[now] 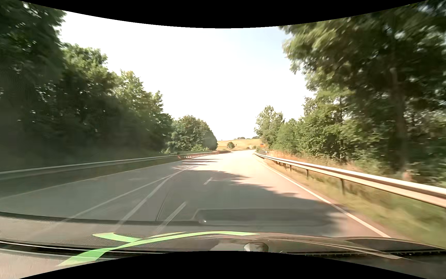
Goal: Follow the waypoints while adhering to traffic rules and regulations
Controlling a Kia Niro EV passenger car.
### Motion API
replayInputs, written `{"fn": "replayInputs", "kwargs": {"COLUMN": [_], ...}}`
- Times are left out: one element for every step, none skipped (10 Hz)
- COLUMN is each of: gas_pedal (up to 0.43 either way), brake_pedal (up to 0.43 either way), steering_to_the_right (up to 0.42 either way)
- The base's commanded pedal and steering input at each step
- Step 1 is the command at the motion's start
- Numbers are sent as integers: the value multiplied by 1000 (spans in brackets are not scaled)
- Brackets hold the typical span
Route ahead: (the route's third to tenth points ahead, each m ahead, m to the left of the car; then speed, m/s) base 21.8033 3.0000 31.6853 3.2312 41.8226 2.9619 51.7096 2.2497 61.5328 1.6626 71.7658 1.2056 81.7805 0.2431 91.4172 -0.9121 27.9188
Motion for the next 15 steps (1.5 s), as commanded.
{"fn": "replayInputs", "kwargs": {"gas_pedal": [118, 118, 118, 130, 130, 130, 138, 157, 169, 177, 197, 220, 228, 228, 240], "brake_pedal": [0, 0, 0, 0, 0, 0, 0, 0, 0, 0, 0, 0, 0, 0, 0], "steering_to_the_right": [4, 5, 5, 5, 5, 5, 5, 5, 5, 5, 4, 4, 4, 4, 4]}}
